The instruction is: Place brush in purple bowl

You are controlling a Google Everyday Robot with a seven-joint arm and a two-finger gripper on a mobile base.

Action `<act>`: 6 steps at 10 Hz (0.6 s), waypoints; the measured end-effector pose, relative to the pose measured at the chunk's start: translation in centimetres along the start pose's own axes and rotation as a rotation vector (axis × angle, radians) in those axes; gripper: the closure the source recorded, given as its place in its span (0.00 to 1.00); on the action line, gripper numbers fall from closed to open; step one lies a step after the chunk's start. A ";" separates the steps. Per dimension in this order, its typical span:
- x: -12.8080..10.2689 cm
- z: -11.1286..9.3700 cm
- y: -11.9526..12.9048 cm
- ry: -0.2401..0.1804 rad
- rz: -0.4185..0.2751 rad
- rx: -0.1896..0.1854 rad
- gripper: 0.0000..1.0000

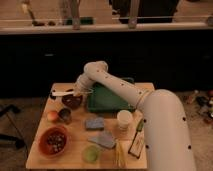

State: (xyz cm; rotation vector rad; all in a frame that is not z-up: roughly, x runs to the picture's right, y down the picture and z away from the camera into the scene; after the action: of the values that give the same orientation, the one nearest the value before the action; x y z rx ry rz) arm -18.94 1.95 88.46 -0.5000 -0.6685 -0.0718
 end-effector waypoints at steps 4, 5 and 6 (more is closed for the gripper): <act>-0.7 1.6 0.1 -0.017 -0.003 -0.062 0.86; -0.2 1.8 0.2 -0.019 0.012 -0.072 0.73; 0.1 1.9 0.2 -0.020 0.020 -0.074 0.67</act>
State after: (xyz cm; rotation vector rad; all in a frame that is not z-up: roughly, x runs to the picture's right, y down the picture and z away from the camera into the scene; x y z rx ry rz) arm -19.92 3.02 89.65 -0.5788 -0.6818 -0.0729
